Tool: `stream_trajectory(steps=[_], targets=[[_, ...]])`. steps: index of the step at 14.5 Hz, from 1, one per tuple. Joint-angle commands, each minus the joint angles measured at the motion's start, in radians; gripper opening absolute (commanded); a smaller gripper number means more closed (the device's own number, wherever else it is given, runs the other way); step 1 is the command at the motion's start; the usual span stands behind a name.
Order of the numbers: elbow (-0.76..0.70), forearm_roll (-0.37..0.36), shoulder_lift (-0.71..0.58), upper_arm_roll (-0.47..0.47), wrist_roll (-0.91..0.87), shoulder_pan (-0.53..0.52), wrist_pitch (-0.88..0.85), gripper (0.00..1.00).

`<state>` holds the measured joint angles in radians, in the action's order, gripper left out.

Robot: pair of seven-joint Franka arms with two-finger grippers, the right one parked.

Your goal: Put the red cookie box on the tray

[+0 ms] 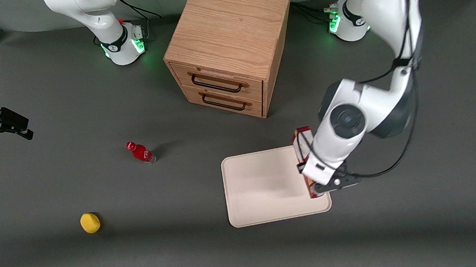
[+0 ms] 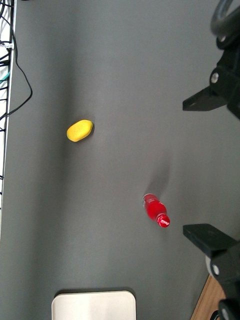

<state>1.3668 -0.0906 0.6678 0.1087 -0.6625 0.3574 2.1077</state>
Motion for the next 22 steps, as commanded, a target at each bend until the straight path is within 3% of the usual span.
stream_trajectory(steps=[1, 10, 11, 12, 13, 17, 19, 22], targets=[[-0.098, -0.023, 0.111, -0.015, -0.017, 0.015, 0.011, 0.0], [-0.115, -0.064, 0.202, -0.017, 0.017, 0.011, 0.077, 0.0], [-0.124, -0.064, 0.202, -0.015, 0.04, 0.009, 0.077, 0.37], [-0.126, -0.066, 0.199, -0.015, 0.052, 0.009, 0.077, 0.96], [-0.126, -0.073, 0.193, -0.017, 0.057, 0.011, 0.077, 1.0], [-0.115, -0.107, 0.135, -0.02, 0.055, 0.002, 0.043, 1.0], [-0.098, -0.109, 0.016, -0.024, 0.085, -0.014, -0.123, 1.0], [0.003, -0.075, -0.195, -0.018, 0.268, -0.104, -0.254, 1.0]])
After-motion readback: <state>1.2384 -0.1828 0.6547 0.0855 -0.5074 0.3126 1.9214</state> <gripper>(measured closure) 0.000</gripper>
